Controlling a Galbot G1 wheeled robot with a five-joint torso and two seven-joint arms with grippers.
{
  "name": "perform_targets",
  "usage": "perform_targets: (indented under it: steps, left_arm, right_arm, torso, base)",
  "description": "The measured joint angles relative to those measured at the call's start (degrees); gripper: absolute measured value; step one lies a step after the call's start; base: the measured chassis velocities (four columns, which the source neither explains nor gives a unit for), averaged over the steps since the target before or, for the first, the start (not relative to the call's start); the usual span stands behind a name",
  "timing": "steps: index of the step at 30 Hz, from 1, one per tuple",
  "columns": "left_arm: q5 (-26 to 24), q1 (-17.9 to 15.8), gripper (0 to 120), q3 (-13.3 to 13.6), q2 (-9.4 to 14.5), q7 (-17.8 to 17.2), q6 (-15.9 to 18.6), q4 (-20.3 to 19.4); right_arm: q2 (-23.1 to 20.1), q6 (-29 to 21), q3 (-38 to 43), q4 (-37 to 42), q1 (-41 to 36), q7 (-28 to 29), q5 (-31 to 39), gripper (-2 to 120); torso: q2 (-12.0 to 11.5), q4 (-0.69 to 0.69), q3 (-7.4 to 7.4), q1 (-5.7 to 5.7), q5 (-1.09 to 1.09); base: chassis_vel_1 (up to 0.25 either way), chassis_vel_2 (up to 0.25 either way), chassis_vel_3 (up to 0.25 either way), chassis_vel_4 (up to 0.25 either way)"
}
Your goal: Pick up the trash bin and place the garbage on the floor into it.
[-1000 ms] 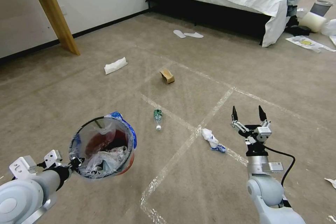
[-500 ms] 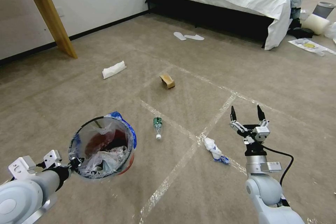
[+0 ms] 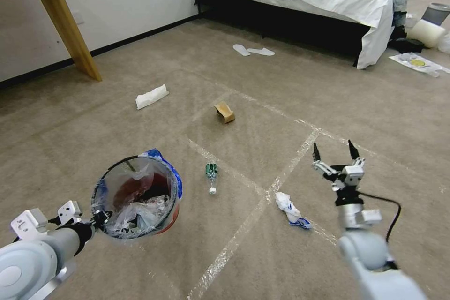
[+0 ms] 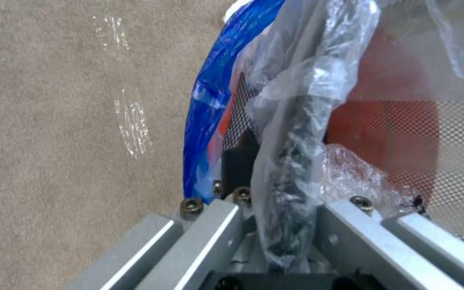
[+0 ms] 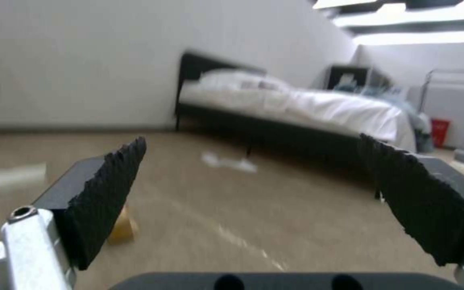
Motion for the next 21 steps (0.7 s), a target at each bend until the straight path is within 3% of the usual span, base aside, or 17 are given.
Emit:
perform_targets:
  steps: [1,2,4,5,6,7,8,10,11,13,14,16,17,19,21]
  left_arm:
    - [-0.07,-0.09,0,-0.01,0.09,0.00,0.02,0.01]
    - [-0.07,-0.09,0,-0.01,0.09,0.00,0.02,0.01]
    - [-0.03,-0.20,0,0.00,0.08,0.00,0.02,0.04]
    - [-0.03,-0.20,0,0.00,0.08,0.00,0.02,0.04]
    - [-0.02,-0.25,0,0.09,0.02,0.01,0.04,0.04]
    - [-0.01,-0.31,0,0.16,-0.10,0.05,0.08,0.04]
    - [-0.01,-0.31,0,0.16,-0.10,0.05,0.08,0.04]
    - [0.25,-0.33,0,0.17,-0.23,0.18,0.10,0.04]
    - [0.25,-0.33,0,0.17,-0.23,0.18,0.10,0.04]
    - [0.32,-0.17,0,0.18,-0.37,0.37,0.15,0.02]
    - [0.32,-0.17,0,0.18,-0.37,0.37,0.15,0.02]
    - [0.46,-0.08,0,0.06,-0.38,0.38,0.15,0.04]
    - [0.46,-0.08,0,0.06,-0.38,0.38,0.15,0.04]
    - [0.45,-0.04,0,-0.06,-0.22,0.38,0.16,0.11]
    - [0.45,-0.08,0,-0.03,-0.15,0.38,0.16,0.23]
  right_arm:
    - [-4.15,-2.02,-1.47,-1.07,1.40,-0.09,2.89,100]
    - [-4.15,-2.02,-1.47,-1.07,1.40,-0.09,2.89,100]
    - [-12.38,-5.46,-5.61,-2.88,4.49,-1.21,8.84,100]
    - [-12.38,-5.46,-5.61,-2.88,4.49,-1.21,8.84,100]
    - [-16.55,-6.92,-9.05,-4.00,6.60,-2.15,12.04,100]
    - [-21.24,-9.54,-13.32,-5.45,9.11,-3.56,15.28,100]
    - [-21.24,-9.54,-13.32,-5.45,9.11,-3.56,15.28,100]
    - [-25.43,-15.36,-18.08,-5.91,12.15,-5.08,18.32,100]
    - [-25.43,-15.36,-18.08,-5.91,12.15,-5.08,18.32,100]
    - [-28.02,-22.16,-25.19,-5.39,16.63,-5.55,20.67,100]
    - [-28.02,-22.16,-25.19,-5.39,16.63,-5.55,20.67,100]
    - [-28.86,-32.10,-32.02,-3.07,21.70,-1.62,25.61,100]
    - [-28.86,-32.10,-32.02,-3.07,21.70,-1.62,25.61,100]
    - [-27.79,-38.28,-39.08,-3.10,28.39,1.25,28.71,100]
    - [-26.97,-40.83,-41.11,-3.92,30.40,1.90,29.44,100]
  torso:
    - [0.00,0.00,0.00,0.00,0.04]
    - [0.00,0.00,0.00,0.00,0.04]
    - [0.00,0.00,0.00,0.00,0.06]
    - [0.00,0.00,0.00,0.00,0.06]
    - [0.00,0.01,0.00,0.00,-0.02]
    - [0.00,0.04,0.01,0.00,0.04]
    - [0.00,0.04,0.01,0.00,0.04]
    - [0.00,-0.01,0.00,0.00,0.00]
    - [0.00,-0.01,0.00,0.00,0.00]
    - [0.00,0.00,0.01,0.00,0.10]
    - [0.00,0.00,0.01,0.00,0.10]
    - [0.00,-0.01,0.00,0.00,-0.01]
    - [0.00,-0.01,0.00,0.00,-0.01]
    - [0.00,0.03,0.00,0.00,0.04]
    - [0.00,0.04,0.01,0.00,0.01]
  base:
    - [0.000,0.000,0.000,0.000]
    - [0.000,0.000,0.000,0.000]
    - [0.000,0.000,0.000,0.000]
    - [0.000,0.000,0.000,0.000]
    - [0.000,0.000,0.000,0.000]
    - [0.000,0.000,0.000,0.000]
    - [0.000,0.000,0.000,0.000]
    - [0.000,0.000,0.000,0.000]
    - [0.000,0.000,0.000,0.000]
    - [0.000,0.000,0.000,0.000]
    - [0.000,0.000,0.000,0.000]
    - [0.000,0.000,0.000,0.000]
    - [0.000,0.000,0.000,0.000]
    - [0.000,0.000,0.000,0.000]
    - [0.000,0.000,0.000,0.000]
